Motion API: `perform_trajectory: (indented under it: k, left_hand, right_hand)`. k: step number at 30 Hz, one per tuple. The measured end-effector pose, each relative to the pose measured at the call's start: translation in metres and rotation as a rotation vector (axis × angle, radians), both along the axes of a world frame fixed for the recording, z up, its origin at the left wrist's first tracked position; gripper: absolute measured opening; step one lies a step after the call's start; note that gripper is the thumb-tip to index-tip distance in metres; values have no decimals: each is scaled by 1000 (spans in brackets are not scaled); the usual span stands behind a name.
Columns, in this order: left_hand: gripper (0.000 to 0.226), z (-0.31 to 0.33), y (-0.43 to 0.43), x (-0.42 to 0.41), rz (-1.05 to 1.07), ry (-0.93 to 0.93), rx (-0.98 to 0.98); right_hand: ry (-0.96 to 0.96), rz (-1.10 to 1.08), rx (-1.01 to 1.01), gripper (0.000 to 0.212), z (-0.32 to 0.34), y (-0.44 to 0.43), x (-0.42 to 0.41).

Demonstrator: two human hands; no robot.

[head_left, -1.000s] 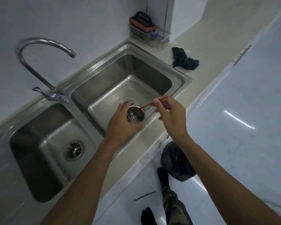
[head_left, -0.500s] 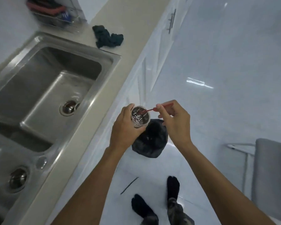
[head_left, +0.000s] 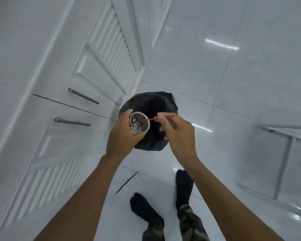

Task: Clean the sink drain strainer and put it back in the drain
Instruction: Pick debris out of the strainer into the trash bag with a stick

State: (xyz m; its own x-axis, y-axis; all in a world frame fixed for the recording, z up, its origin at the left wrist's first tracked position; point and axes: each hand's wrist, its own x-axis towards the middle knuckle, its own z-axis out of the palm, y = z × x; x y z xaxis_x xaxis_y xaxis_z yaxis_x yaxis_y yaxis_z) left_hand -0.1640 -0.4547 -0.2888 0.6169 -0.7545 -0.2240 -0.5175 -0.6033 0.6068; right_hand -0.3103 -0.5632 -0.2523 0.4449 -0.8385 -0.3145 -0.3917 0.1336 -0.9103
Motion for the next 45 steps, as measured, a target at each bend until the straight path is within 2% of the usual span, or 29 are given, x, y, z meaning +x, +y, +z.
perform_trajectory:
  k: [7, 11, 14, 18, 22, 26, 30, 32, 34, 37, 41, 45]
  left_hand:
    - [87, -86, 9, 11, -51, 38, 10]
    - [92, -113, 21, 22, -61, 14, 47]
    - [95, -123, 25, 26, -65, 17, 96]
    - [97, -127, 19, 26, -95, 23, 113]
    - [96, -131, 13, 29, -134, -65, 146]
    - [90, -141, 7, 28, -156, -54, 189]
    - [79, -148, 6, 27, -190, -80, 185]
    - [79, -150, 6, 30, -205, -58, 193]
    - [80, -151, 7, 32, -224, -47, 200]
    - [80, -148, 5, 33, -230, -36, 214]
    - [80, -146, 2, 35, -264, 34, 223]
    - [78, -144, 4, 41, -260, 66, 211]
  right_hand:
    - [106, 160, -3, 25, -93, 23, 16]
    - [236, 138, -69, 25, -127, 18, 12]
    - [285, 174, -190, 26, -132, 30, 11]
    - [284, 324, -173, 30, -135, 42, 16]
    - [317, 179, -204, 30, -142, 24, 8]
    - [318, 331, -165, 30, -150, 32, 9]
    - [251, 92, -181, 24, -157, 29, 2]
    - [229, 182, -173, 22, -159, 35, 1]
    - [284, 276, -180, 27, -164, 41, -1]
    - [276, 179, -218, 28, -170, 39, -5]
    - [276, 275, -259, 24, -174, 45, -2]
    - [268, 186, -345, 23, -174, 41, -4]
